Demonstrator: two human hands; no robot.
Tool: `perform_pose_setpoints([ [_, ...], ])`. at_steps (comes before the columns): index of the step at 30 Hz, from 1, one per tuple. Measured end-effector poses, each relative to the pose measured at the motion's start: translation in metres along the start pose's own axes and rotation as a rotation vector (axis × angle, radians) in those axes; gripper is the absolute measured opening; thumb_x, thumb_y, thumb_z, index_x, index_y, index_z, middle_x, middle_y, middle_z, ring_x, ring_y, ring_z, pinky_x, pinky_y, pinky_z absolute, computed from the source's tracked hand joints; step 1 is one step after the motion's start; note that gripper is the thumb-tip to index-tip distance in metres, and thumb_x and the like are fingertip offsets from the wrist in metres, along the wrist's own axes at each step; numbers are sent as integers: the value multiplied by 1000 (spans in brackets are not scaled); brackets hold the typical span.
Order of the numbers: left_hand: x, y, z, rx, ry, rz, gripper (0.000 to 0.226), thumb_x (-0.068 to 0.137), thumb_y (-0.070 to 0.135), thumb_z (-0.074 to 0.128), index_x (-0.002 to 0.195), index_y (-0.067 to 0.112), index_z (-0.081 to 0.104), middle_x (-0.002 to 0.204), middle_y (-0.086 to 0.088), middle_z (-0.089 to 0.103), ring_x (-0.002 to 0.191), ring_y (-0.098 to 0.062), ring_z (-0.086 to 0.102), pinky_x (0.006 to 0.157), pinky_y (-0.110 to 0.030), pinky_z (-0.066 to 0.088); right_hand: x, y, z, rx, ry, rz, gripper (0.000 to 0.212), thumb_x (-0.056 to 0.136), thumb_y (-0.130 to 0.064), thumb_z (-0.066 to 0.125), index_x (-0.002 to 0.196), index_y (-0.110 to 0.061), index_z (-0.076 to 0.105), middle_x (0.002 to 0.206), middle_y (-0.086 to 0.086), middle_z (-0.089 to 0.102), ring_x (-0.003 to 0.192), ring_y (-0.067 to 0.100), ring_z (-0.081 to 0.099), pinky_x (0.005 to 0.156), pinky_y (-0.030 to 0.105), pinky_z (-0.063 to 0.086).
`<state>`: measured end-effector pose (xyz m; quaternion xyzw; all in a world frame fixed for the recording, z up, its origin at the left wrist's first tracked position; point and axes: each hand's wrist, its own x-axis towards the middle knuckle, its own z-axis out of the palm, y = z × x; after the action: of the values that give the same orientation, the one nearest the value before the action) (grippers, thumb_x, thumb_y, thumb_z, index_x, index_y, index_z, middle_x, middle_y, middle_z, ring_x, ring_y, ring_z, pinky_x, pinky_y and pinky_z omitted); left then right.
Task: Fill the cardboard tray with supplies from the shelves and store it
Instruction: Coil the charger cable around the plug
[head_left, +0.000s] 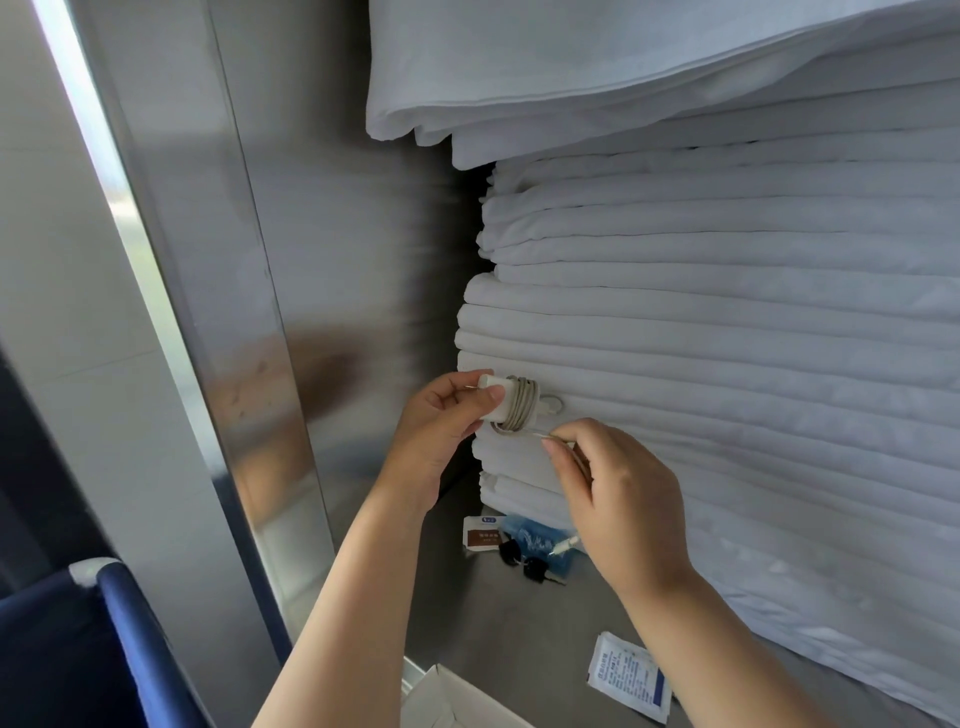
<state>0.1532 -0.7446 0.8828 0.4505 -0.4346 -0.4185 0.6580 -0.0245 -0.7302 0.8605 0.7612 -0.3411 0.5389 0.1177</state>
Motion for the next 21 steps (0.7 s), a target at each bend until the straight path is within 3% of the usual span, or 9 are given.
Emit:
perform_pose_setpoints([
  [2, -1, 1, 2, 61, -31, 12, 17, 81, 15, 73, 96, 22, 71, 95, -6, 69, 92, -16, 64, 97, -39, 48, 1, 4, -2, -1, 31, 26, 26, 95, -32, 47, 85, -15, 65, 73, -9, 62, 62, 5, 51, 55, 11, 32],
  [6, -3, 1, 6, 98, -68, 1, 16, 81, 14, 72, 94, 23, 71, 95, -7, 72, 91, -15, 67, 95, -37, 51, 2, 9, -4, 35, 76, 42, 24, 95, -30, 48, 88, -15, 65, 71, -10, 62, 64, -5, 35, 54, 1, 25],
  [11, -2, 2, 8, 70, 53, -5, 12, 79, 16, 75, 89, 20, 70, 94, -7, 72, 93, -19, 66, 93, -35, 52, -1, 9, -1, 60, 97, -80, 25, 96, -29, 51, 84, -14, 67, 65, -10, 59, 68, -6, 30, 59, 2, 25],
  [13, -1, 1, 7, 76, 75, 22, 15, 77, 17, 77, 91, 19, 71, 89, -3, 71, 87, -14, 66, 87, -29, 53, -1, 10, -1, 62, 93, -114, 25, 96, -30, 53, 84, -14, 68, 65, -10, 60, 67, -7, 32, 62, -1, 26],
  [17, 0, -2, 7, 184, 43, 58, 22, 75, 16, 79, 95, 22, 73, 87, 0, 70, 80, -5, 66, 70, -12, 51, 1, 15, -4, 26, 96, -104, 24, 92, -35, 58, 81, -16, 68, 63, -11, 58, 56, -1, 41, 55, 10, 31],
  [21, -2, -2, 4, 214, -65, 14, 18, 74, 19, 79, 87, 32, 77, 95, -4, 74, 92, -14, 69, 86, -25, 54, 7, 19, -13, -7, 110, -25, 20, 85, -33, 67, 79, -14, 68, 66, -21, 36, 55, -1, 32, 54, 9, 23],
])
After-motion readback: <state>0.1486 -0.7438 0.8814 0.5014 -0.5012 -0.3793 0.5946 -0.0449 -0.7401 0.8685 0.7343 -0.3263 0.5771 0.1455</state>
